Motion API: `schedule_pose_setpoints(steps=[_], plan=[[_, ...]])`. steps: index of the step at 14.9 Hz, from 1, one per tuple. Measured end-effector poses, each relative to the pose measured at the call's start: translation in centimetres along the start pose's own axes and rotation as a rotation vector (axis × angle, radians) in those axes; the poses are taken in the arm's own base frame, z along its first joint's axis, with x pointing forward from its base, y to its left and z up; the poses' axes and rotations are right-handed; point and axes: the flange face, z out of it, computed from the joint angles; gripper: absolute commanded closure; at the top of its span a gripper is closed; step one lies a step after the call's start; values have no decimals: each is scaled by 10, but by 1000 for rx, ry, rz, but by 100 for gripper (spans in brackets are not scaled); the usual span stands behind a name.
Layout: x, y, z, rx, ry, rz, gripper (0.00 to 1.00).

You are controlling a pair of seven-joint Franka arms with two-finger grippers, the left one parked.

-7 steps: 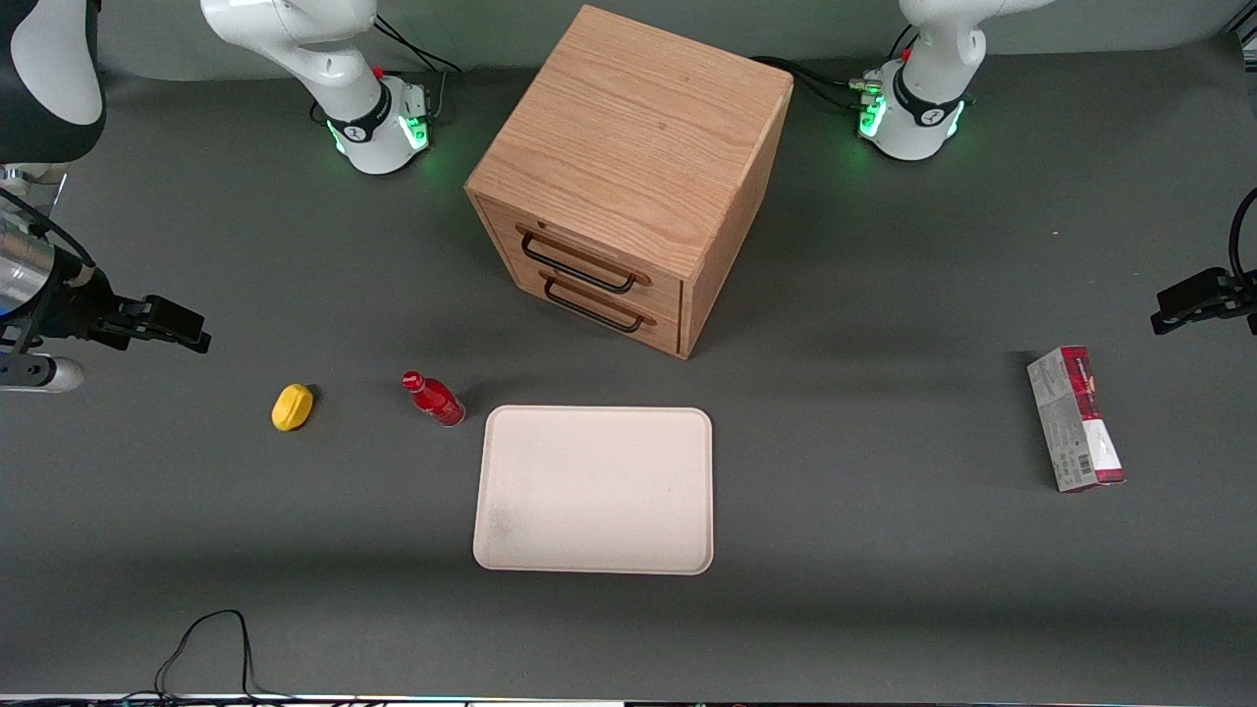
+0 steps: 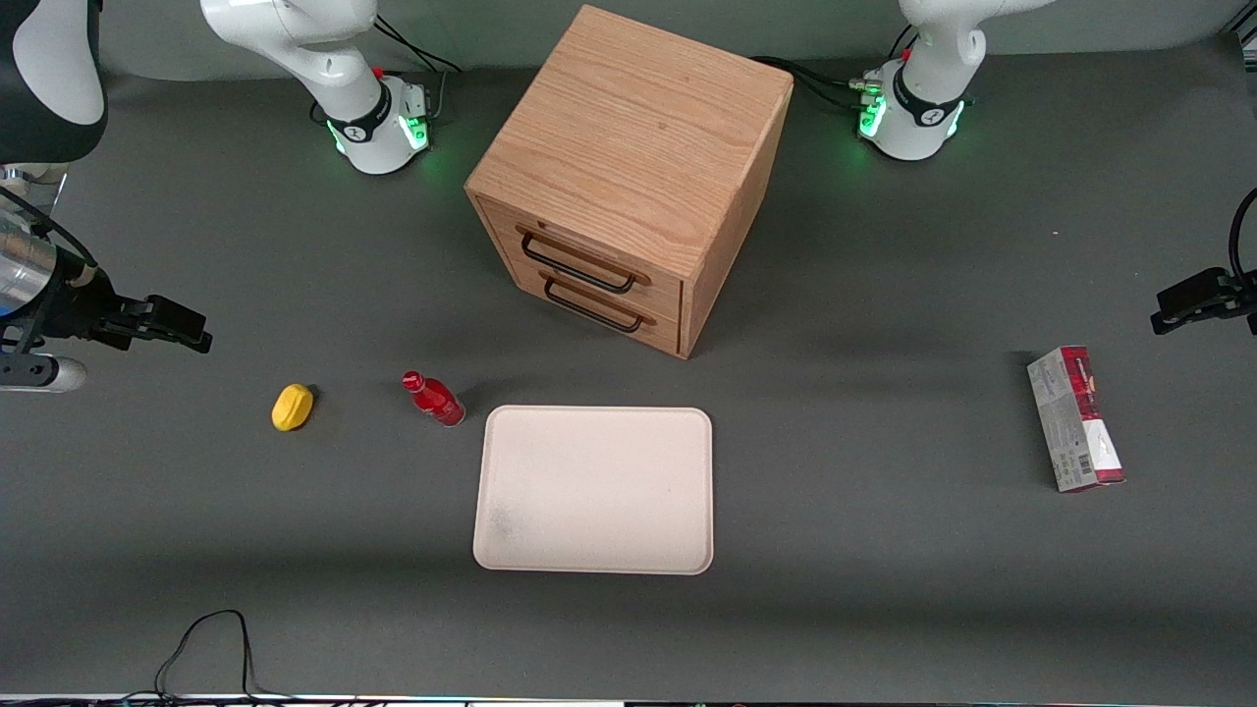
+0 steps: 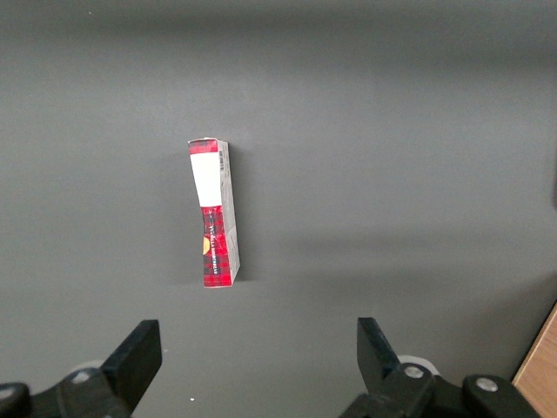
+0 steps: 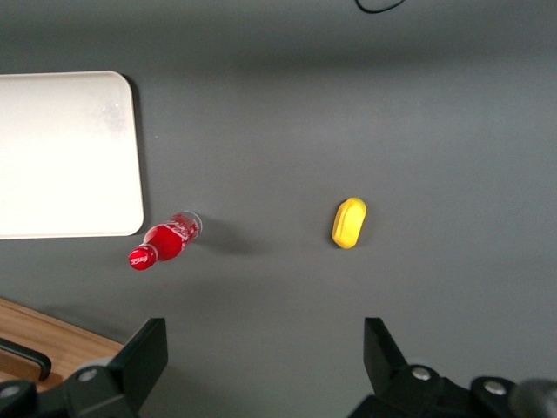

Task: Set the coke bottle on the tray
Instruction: 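Move the open right gripper toward the red Coca-Cola bottle, then lower the right gripper over the bottle's cap end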

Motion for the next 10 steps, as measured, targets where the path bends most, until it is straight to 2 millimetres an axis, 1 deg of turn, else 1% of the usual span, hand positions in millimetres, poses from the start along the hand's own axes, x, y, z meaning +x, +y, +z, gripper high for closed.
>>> schedule_pose_setpoints(steps=[1, 2, 4, 5, 7, 9, 10], plan=[[0, -6, 3, 14, -9, -6, 0], [1, -16, 9, 25, -20, -20, 0], [8, -48, 29, 28, -34, -68, 0], [13, -70, 42, 27, -30, -94, 0], [21, -110, 75, 21, -35, -124, 0], [27, -139, 106, 14, -48, -142, 0], [29, -148, 118, 12, -52, -148, 0]])
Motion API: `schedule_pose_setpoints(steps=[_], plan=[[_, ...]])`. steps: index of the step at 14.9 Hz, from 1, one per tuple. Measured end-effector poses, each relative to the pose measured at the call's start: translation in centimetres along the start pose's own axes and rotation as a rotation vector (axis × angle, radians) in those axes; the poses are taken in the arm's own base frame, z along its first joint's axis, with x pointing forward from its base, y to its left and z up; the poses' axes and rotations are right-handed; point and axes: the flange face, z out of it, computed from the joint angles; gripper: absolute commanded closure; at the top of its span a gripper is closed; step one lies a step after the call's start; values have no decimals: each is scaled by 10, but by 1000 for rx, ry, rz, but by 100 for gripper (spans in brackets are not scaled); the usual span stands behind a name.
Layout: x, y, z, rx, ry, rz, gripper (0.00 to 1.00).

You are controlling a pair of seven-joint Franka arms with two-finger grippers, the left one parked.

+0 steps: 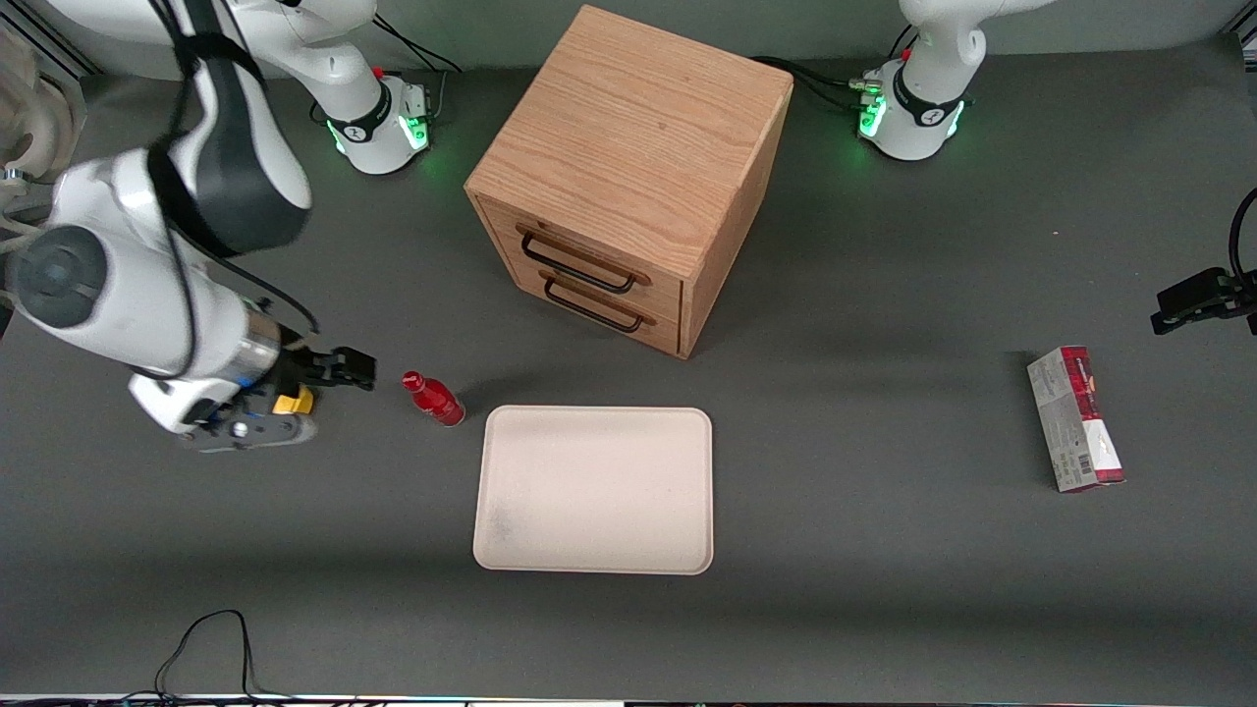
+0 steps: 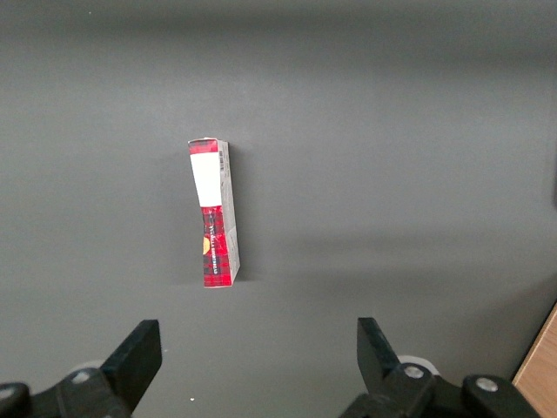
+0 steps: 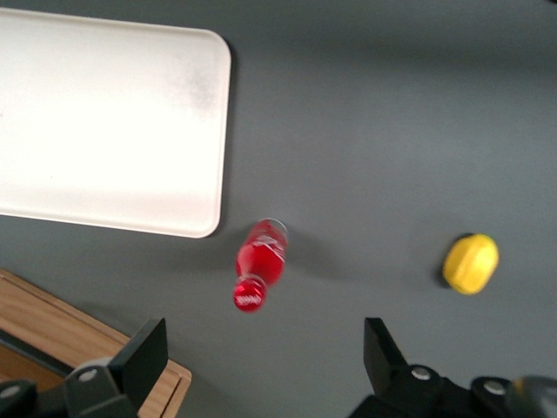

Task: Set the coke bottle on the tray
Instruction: 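Lower the right gripper over the bottle's cap end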

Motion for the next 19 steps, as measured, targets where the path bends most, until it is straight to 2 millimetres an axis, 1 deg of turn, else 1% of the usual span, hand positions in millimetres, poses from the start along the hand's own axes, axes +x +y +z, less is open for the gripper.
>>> schedule_pose_setpoints(steps=[3, 6, 7, 9, 11, 19], plan=[[5, -13, 30, -1, 12, -9, 0], [-2, -34, 66, -1, 28, 1, 0], [-5, -38, 77, -1, 34, -2, 0], [-9, -37, 94, 0, 43, -2, 0], [-15, -33, 105, -3, 42, 2, 0], [-41, -25, 131, -14, 39, -2, 0]])
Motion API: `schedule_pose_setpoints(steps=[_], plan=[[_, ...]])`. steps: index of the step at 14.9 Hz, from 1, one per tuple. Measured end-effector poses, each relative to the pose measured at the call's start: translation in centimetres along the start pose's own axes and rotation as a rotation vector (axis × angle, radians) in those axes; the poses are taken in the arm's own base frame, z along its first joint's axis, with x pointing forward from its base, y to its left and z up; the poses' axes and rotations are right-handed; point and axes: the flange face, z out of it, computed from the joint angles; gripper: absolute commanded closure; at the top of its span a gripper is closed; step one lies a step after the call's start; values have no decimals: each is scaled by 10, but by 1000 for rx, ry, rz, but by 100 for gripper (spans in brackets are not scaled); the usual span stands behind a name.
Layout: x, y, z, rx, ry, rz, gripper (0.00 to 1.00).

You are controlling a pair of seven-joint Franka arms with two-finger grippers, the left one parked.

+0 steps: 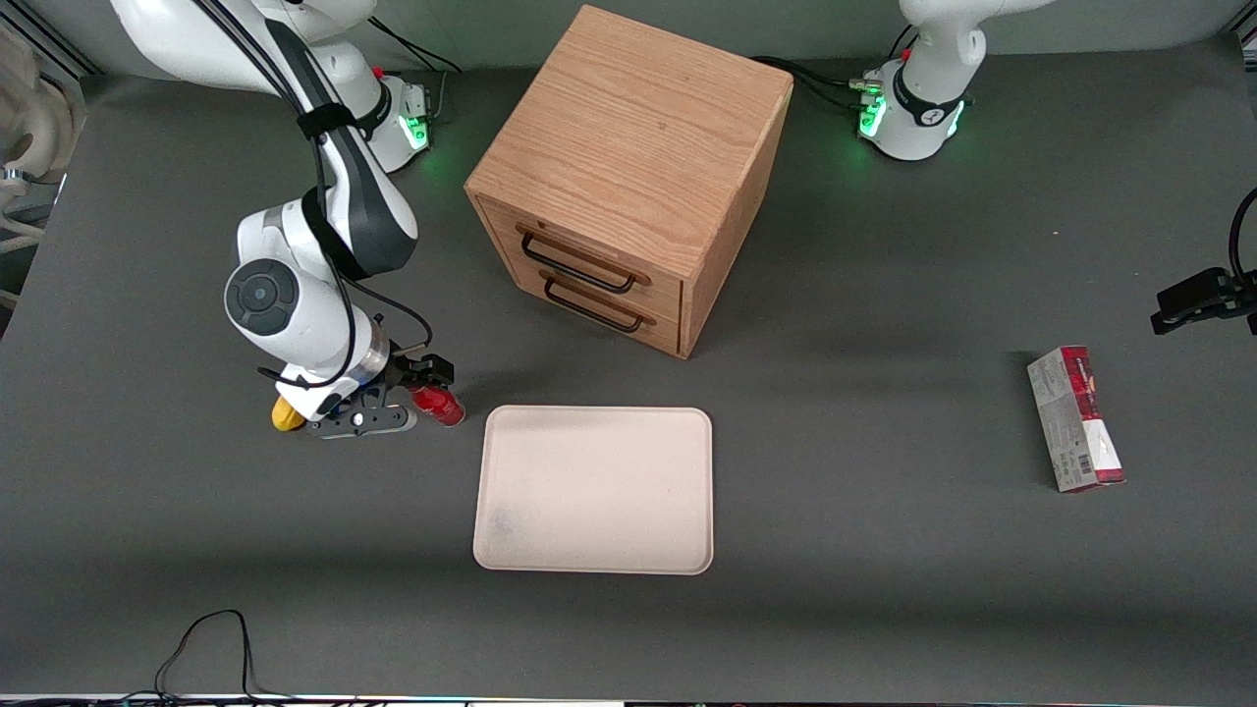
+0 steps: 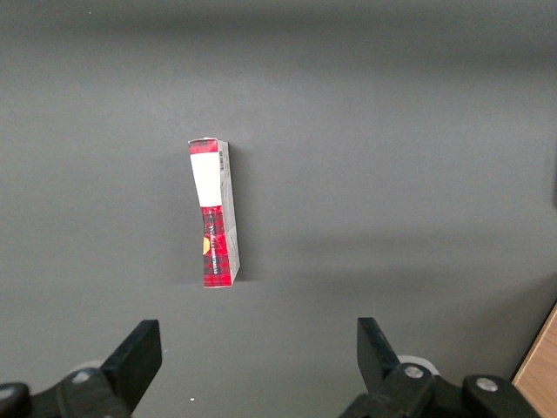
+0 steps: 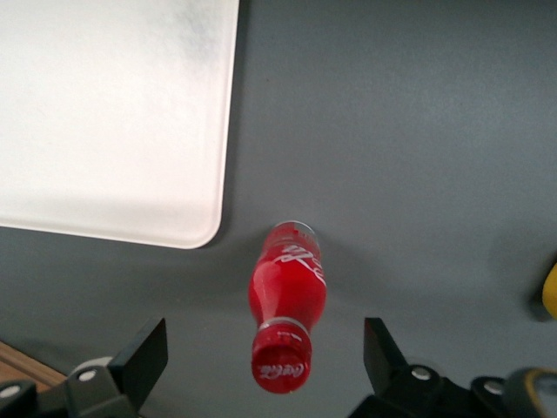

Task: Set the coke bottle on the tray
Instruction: 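Close the right gripper around the bottle's neck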

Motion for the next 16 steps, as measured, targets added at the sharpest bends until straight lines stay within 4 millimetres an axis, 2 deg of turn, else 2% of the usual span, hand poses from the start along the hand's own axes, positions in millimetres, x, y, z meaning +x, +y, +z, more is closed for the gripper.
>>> schedule_pose_setpoints(steps=[2, 4, 6, 10, 13, 16], plan=[[-4, -3, 5, -1, 10, -9, 1], [-6, -4, 11, -2, 14, -13, 12], [-9, -3, 17, -5, 12, -14, 28], [-10, -2, 19, -19, 12, -24, 74], [-10, -1, 19, -24, 14, -27, 97], [-10, -1, 19, -24, 14, -26, 100]])
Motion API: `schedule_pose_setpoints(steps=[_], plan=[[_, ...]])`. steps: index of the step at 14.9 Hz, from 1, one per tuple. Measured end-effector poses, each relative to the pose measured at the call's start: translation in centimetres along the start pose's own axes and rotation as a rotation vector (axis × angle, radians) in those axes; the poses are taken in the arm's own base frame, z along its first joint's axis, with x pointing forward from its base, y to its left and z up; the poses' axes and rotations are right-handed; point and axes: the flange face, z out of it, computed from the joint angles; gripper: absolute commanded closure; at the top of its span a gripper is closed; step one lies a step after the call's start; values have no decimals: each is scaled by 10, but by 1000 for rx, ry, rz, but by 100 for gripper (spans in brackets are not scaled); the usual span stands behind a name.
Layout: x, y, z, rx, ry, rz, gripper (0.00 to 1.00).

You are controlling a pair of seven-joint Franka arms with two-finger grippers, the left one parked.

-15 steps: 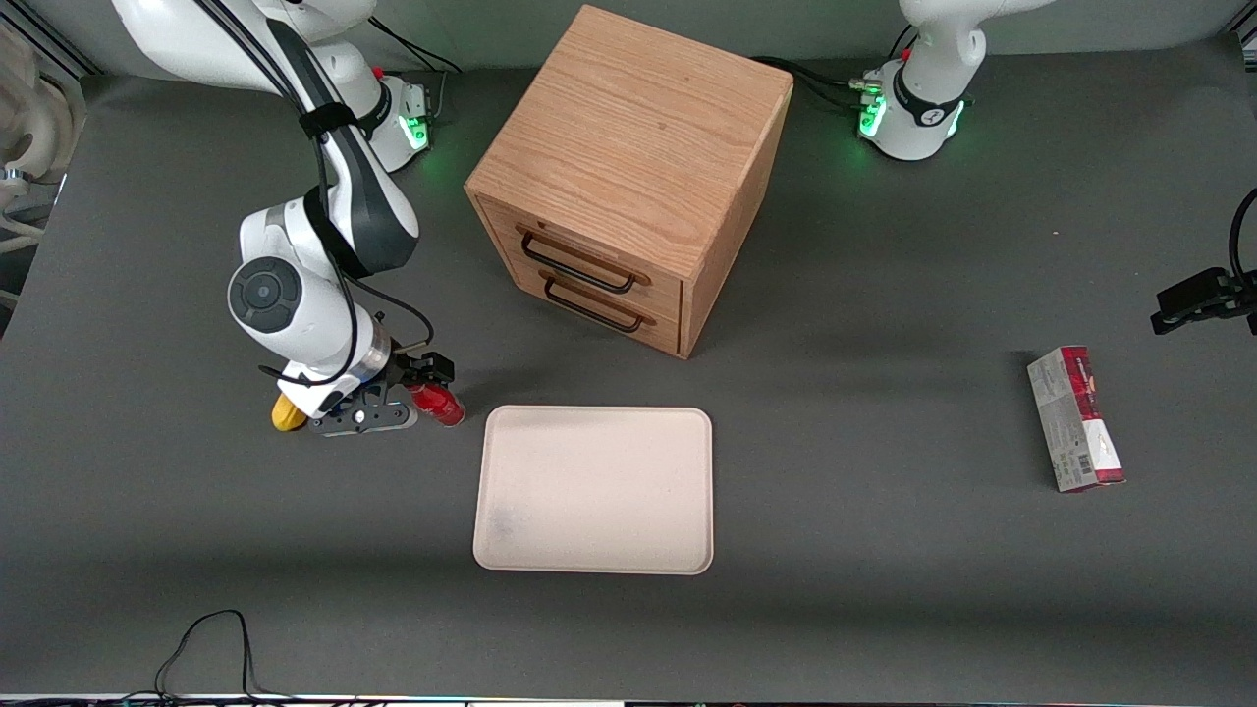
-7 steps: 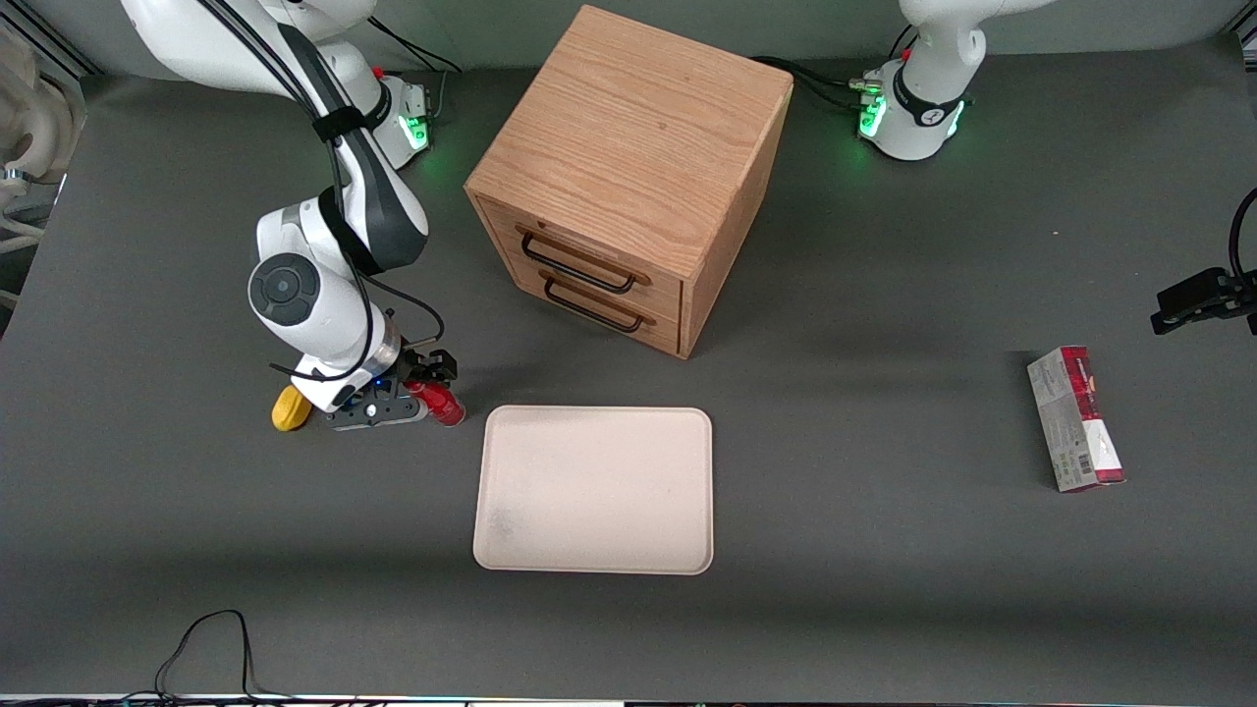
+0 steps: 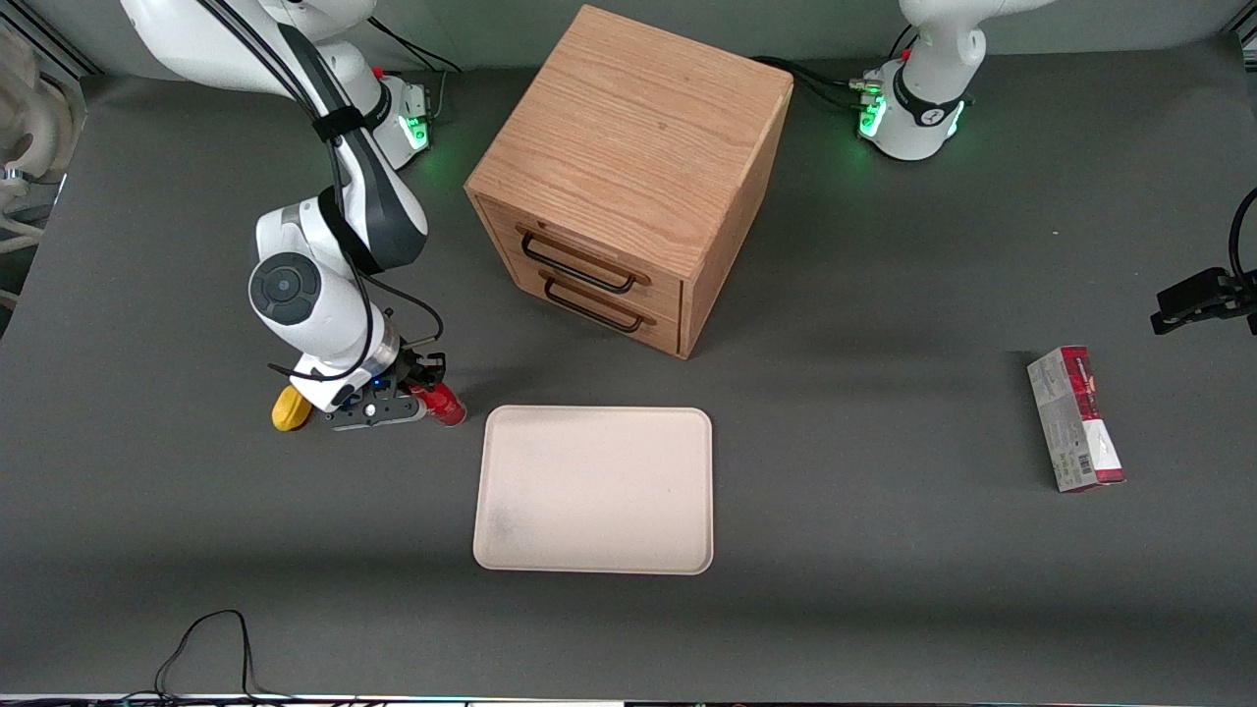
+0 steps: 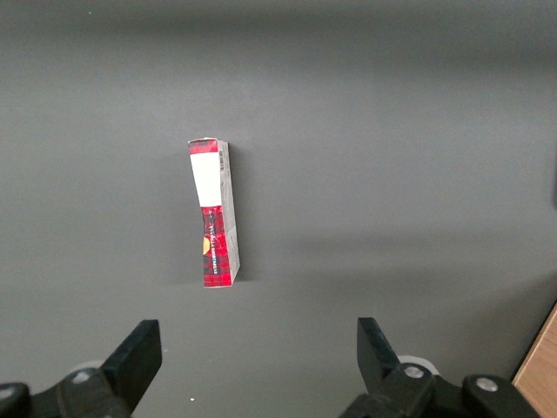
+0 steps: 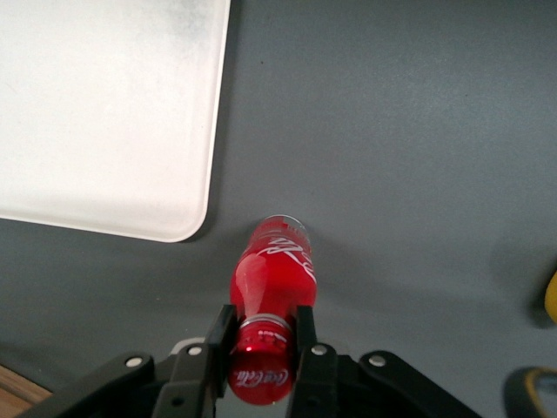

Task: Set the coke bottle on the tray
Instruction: 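Close the right gripper around the bottle's neck, then lift the bottle and carry it onto the cream tray's edge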

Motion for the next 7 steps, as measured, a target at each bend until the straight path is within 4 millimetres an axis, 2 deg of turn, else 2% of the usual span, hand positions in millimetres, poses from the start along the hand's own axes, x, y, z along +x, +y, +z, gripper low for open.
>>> schedule_pose_setpoints(steps=[4, 7], plan=[[2, 2, -2, 1, 7, 5, 100], [14, 4, -21, 4, 27, 25, 100]])
